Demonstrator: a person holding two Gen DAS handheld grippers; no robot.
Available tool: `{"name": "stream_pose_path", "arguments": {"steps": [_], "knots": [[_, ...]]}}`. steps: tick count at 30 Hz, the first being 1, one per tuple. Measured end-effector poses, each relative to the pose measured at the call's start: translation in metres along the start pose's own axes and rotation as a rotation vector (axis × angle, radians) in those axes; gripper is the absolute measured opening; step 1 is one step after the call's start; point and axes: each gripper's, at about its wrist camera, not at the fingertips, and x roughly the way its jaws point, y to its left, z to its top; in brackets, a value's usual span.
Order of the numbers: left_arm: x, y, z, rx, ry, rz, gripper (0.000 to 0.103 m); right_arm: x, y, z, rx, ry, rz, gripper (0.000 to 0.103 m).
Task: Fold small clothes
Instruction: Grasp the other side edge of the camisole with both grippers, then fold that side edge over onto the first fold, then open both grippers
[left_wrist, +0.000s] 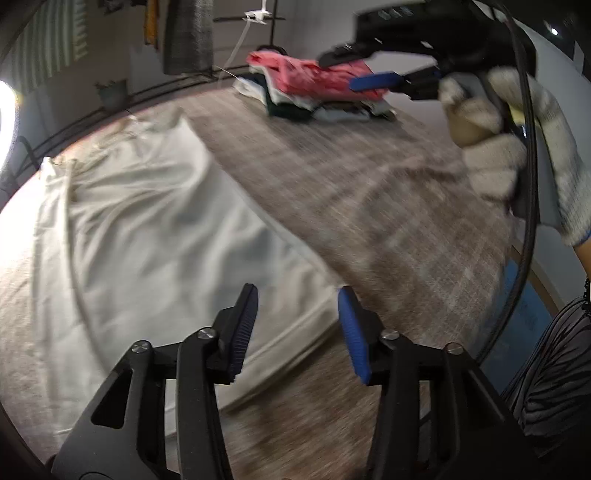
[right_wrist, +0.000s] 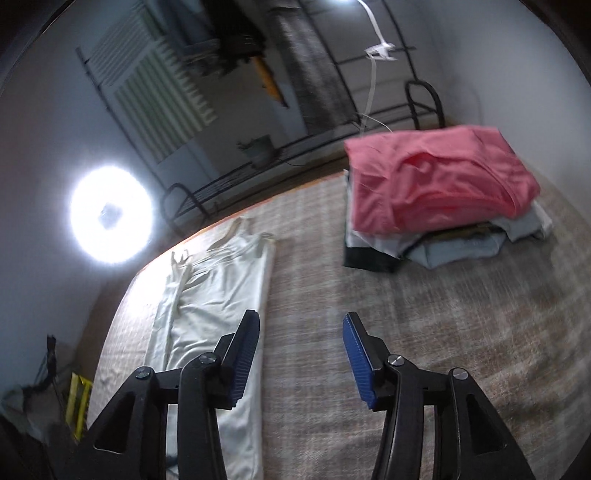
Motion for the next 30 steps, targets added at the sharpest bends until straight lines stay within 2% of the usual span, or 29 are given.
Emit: {"name": "stream_pose_path", "arguments": {"steps": [6,11,13,14,15,16,22,30], "knots": [[0.026,-0.012,0.003,0.013,0.06,-0.003,0.048,0.023,-0.022,0.009,0.073,0.021,0.015,0.05],[0.033,-0.017,0.006,0.047,0.058,0.03,0.048,0.056,-0.016,0.019,0.067,0.052,0.032,0.05],[0.033,-0.015,0.007,0.042,0.049,0.024,0.031,0.073,-0.008,0.022,0.054,0.072,0.05,0.05],[0.033,-0.014,0.008,0.036,0.046,0.016,0.015,0.082,-0.002,0.024,0.047,0.08,0.058,0.05],[0.033,-0.012,0.008,0.031,0.046,0.01,0.008,0.09,0.002,0.026,0.043,0.088,0.07,0.05],[0.032,-0.009,0.01,0.017,0.044,0.006,0.007,0.1,0.007,0.027,0.04,0.096,0.081,0.05],[0.013,0.01,0.011,-0.067,0.004,-0.038,0.005,0.159,0.025,0.039,0.013,0.153,0.054,0.049],[-0.01,0.03,0.013,-0.154,-0.037,-0.068,0.004,0.22,0.042,0.062,0.015,0.165,0.061,0.049]]}}
